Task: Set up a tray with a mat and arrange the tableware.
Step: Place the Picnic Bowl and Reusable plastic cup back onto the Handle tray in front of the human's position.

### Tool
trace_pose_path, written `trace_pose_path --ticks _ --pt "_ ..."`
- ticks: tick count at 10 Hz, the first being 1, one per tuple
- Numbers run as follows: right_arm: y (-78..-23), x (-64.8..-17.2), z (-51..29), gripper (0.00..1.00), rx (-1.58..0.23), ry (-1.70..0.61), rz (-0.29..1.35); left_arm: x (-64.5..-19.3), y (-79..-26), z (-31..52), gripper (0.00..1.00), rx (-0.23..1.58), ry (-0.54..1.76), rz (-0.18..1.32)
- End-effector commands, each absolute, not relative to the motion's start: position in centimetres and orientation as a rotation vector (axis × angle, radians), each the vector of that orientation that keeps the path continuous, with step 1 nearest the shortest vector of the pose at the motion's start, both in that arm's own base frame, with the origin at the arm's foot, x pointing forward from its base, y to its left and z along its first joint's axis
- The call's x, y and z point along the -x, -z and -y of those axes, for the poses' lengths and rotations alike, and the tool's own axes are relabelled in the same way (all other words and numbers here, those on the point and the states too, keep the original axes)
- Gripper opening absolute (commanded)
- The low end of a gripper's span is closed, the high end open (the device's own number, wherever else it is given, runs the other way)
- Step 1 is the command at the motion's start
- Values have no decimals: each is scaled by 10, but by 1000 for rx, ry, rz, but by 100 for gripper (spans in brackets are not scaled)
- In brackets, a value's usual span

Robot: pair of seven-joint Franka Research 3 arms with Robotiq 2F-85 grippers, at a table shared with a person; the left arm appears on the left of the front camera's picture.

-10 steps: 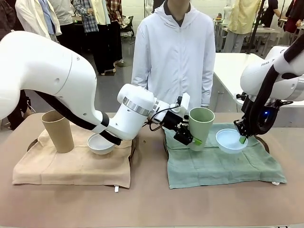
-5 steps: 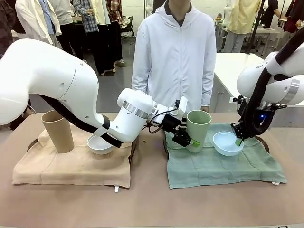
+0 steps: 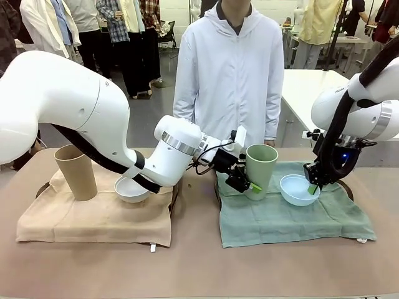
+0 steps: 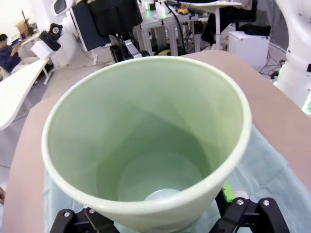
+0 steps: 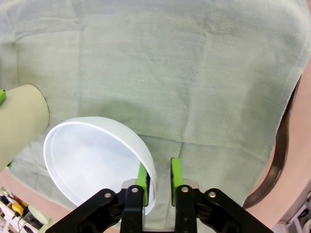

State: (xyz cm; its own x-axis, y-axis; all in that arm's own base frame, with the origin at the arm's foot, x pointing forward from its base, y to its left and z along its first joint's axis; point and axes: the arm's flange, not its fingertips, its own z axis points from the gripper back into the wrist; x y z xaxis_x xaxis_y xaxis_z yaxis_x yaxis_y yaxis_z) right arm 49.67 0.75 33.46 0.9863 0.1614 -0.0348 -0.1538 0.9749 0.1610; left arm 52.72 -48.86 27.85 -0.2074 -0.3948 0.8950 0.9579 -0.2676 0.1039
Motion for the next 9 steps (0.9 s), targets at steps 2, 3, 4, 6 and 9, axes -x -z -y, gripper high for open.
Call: trace_pose_path --ticks 2,3,4,6,9 --pt "-355 -487 -3 100 -76 -146 9 -524 -290 477 100 912 1704 793" --pt "-368 -478 1 100 -41 -140 30 -523 -297 469 100 884 1699 735" --pt "-380 -471 3 100 -21 -136 36 -522 -305 461 100 857 1683 691" --pt "-398 -459 9 78 -10 -146 26 -517 -323 446 100 770 1613 577" --pt "-429 -436 9 78 59 -165 22 -507 -373 426 100 529 1440 415"
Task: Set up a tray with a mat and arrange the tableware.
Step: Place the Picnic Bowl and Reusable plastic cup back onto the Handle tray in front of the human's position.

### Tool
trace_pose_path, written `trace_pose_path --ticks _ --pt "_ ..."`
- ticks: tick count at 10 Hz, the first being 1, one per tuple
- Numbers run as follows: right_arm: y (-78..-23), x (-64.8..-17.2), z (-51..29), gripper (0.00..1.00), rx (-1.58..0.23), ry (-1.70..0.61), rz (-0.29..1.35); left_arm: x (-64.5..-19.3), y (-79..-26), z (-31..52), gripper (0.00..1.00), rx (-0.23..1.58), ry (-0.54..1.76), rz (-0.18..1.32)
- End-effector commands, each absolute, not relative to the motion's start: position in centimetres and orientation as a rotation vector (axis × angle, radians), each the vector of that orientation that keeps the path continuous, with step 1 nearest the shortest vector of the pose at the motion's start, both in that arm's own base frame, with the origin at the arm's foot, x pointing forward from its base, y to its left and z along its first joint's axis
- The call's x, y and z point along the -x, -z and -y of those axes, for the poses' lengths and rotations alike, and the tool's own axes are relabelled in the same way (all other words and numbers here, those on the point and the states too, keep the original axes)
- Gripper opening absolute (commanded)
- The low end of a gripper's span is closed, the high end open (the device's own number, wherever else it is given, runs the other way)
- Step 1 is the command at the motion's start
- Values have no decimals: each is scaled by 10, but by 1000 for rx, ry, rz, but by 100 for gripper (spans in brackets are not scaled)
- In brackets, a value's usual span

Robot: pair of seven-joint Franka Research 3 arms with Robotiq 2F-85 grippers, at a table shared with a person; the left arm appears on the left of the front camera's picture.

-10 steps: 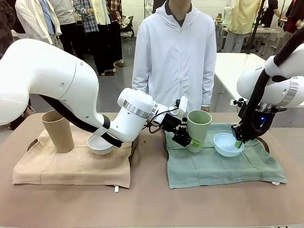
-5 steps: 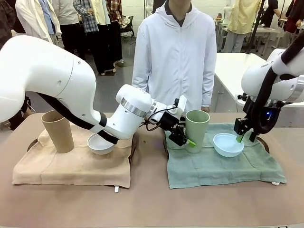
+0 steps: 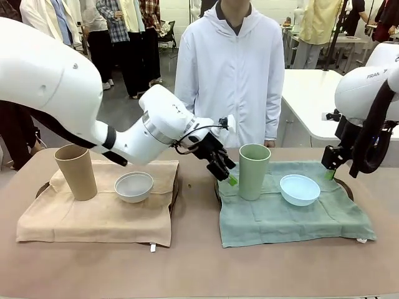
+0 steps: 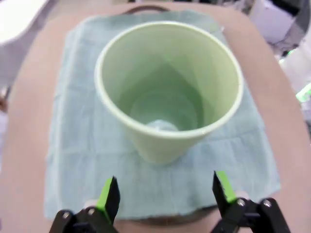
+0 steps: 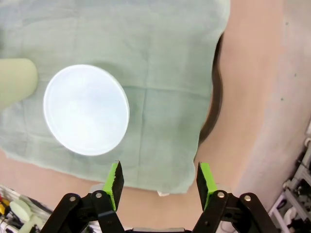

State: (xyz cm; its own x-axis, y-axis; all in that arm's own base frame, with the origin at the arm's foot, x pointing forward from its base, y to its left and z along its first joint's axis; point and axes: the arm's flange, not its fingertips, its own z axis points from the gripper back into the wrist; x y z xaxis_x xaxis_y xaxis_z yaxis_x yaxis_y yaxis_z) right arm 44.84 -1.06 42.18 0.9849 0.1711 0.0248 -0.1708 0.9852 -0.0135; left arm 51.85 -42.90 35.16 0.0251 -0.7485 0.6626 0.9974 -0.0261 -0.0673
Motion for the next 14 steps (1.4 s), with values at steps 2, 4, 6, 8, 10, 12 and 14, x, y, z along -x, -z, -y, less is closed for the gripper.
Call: trace_pose_path --ticks 2,4,6,8,10,12,14 --pt "-461 -418 5 78 63 -186 46 -497 -413 413 100 250 1292 313" --pt "-487 -408 0 78 23 -184 45 -481 -447 408 100 36 1182 184" --pt "-505 -403 -4 78 32 -153 64 -465 -477 409 100 -53 1066 125" --pt "-505 -411 -5 78 31 -132 38 -454 -498 412 100 -131 1016 87" --pt "-508 -402 0 78 38 -159 63 -444 -518 416 100 93 1099 -7" --pt "-508 -402 0 78 38 -159 63 -439 -502 408 100 -144 1020 88" --pt "-508 -402 0 78 38 -159 63 -439 -502 408 100 -144 1020 88"
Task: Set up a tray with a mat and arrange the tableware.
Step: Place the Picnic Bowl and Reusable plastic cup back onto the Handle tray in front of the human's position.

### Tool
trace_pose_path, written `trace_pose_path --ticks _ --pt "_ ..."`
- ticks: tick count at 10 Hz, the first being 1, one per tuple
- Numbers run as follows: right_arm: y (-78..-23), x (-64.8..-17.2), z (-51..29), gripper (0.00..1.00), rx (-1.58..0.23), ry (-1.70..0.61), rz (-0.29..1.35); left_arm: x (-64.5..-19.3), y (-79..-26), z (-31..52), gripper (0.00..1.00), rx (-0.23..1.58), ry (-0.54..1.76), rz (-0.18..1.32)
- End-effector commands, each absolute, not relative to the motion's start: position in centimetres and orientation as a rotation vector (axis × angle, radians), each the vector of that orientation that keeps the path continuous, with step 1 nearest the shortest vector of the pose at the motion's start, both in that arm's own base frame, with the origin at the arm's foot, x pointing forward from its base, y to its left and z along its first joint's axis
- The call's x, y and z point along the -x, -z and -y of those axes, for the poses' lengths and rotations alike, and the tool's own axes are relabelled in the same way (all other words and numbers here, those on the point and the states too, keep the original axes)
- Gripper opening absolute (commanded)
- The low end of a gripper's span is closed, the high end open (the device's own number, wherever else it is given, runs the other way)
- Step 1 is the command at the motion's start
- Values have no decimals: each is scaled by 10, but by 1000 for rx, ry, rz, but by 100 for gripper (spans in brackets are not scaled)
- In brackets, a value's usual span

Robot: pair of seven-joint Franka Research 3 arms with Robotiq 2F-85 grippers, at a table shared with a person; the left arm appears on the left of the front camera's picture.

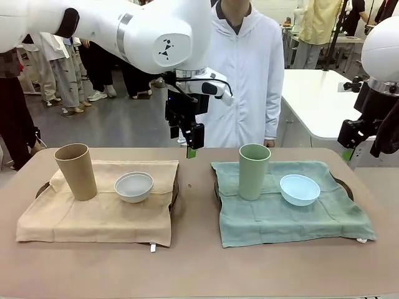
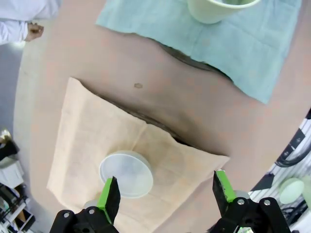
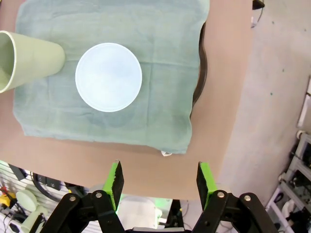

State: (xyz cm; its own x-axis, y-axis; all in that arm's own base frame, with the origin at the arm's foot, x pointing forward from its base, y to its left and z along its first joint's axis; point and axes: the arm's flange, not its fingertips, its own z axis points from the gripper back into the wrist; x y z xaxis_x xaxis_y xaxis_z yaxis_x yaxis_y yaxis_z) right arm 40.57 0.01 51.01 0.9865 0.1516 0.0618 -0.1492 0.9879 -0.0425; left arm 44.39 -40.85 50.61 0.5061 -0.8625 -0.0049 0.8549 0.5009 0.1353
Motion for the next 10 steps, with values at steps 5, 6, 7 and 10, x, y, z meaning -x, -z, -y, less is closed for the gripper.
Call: trace_pose_path --ticks 5,6,7,10 --pt "-508 -402 0 78 38 -159 63 -439 -502 408 100 -144 1020 88" --pt "-508 -402 0 78 38 -159 63 -439 -502 408 100 -144 1020 88" --pt "-508 -402 0 78 38 -159 63 -439 -502 408 100 -144 1020 88" --pt "-508 -402 0 78 38 -159 63 -442 -505 410 100 -128 1039 67"
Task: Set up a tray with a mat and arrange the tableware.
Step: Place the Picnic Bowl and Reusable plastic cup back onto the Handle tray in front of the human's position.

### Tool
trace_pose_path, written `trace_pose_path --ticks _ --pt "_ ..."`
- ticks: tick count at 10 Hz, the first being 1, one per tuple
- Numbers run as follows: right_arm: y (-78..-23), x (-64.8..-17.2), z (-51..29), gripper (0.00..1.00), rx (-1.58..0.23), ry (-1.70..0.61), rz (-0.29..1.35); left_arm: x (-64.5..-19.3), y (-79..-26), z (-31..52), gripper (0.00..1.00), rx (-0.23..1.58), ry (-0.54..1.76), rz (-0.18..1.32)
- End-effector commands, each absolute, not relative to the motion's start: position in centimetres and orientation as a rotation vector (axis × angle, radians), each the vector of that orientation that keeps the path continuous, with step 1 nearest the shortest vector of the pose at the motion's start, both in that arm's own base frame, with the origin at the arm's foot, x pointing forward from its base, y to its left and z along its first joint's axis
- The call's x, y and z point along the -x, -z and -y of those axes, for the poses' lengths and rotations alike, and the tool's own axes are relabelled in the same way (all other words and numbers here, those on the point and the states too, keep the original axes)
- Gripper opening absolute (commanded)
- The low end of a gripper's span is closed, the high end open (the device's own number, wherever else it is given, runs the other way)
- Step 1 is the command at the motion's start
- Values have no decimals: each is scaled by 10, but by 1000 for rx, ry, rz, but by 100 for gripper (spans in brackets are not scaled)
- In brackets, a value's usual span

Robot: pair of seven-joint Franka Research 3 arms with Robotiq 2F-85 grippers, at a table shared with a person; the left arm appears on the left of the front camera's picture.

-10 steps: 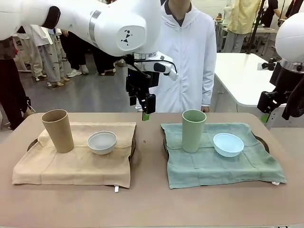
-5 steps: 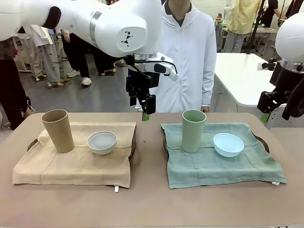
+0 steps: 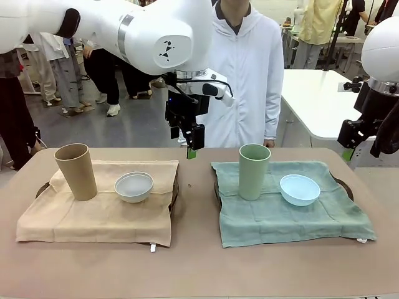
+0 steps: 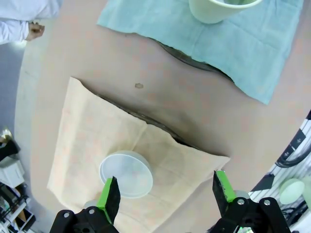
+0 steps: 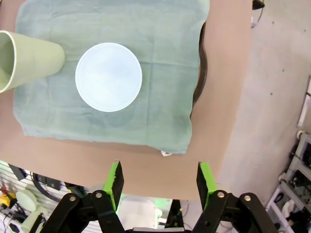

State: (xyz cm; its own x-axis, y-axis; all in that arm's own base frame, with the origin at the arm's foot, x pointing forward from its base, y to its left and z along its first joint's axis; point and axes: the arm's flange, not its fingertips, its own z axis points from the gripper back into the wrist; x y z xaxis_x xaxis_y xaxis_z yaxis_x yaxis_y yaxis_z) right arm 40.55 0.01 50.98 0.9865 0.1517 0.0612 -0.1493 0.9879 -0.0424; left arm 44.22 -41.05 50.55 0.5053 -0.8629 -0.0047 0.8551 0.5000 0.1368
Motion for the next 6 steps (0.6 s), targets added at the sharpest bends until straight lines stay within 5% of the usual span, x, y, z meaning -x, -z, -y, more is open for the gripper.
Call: trace_pose_path --ticks 1,6 --pt "-510 -405 0 78 38 -151 64 -441 -514 396 100 -113 992 81" --pt "-512 -398 39 78 -145 -111 3 -436 -552 261 100 102 865 98"
